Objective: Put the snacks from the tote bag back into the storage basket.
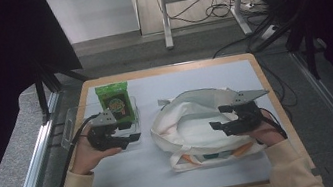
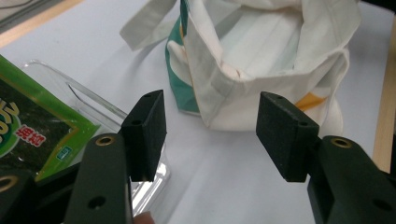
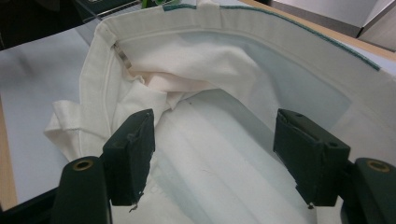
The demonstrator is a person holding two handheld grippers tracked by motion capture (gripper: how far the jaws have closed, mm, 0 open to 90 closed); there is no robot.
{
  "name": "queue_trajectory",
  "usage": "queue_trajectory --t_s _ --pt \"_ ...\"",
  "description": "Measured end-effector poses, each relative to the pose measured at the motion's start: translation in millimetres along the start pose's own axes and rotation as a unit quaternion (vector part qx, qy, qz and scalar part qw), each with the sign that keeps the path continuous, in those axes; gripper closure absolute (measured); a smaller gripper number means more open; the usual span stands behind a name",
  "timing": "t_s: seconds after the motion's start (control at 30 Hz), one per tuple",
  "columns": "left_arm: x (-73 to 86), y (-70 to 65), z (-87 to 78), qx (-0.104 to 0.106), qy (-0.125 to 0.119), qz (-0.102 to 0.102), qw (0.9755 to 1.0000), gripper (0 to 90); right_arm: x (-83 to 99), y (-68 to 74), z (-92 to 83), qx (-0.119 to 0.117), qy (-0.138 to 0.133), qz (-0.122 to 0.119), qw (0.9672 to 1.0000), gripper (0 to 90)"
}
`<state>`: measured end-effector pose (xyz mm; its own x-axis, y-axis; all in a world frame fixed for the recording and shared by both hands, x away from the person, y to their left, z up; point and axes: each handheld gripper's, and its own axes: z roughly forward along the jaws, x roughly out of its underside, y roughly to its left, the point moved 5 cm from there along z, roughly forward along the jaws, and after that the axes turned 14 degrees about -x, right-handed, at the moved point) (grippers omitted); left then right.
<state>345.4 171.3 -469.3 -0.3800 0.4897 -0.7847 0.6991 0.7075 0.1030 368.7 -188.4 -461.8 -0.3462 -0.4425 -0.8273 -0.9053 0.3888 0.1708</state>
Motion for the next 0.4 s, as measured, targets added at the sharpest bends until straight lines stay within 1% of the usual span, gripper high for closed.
queue_trajectory --t_s 0.03,0.1,0.23,0.4 --pt "0.1 0.2 -0.2 -0.002 0.0 -0.001 1.0 42.3 0.0 -0.3 0.2 0.0 -0.001 0.001 1.0 29.4" --pt "-0.1 0.0 -1.0 0.003 -0.008 -0.008 0.9999 42.4 0.2 -0.4 0.2 0.001 -0.001 0.001 1.0 29.4" --pt "0.6 -0.7 -0.3 0.004 -0.008 -0.004 1.0 41.2 0.6 -0.7 0.8 0.003 0.001 -0.001 1.0 29.2" --pt "0.9 1.5 1.1 0.0 -0.009 -0.016 0.9998 40.0 0.3 -0.1 0.6 -0.002 -0.004 -0.001 1.0 28.9"
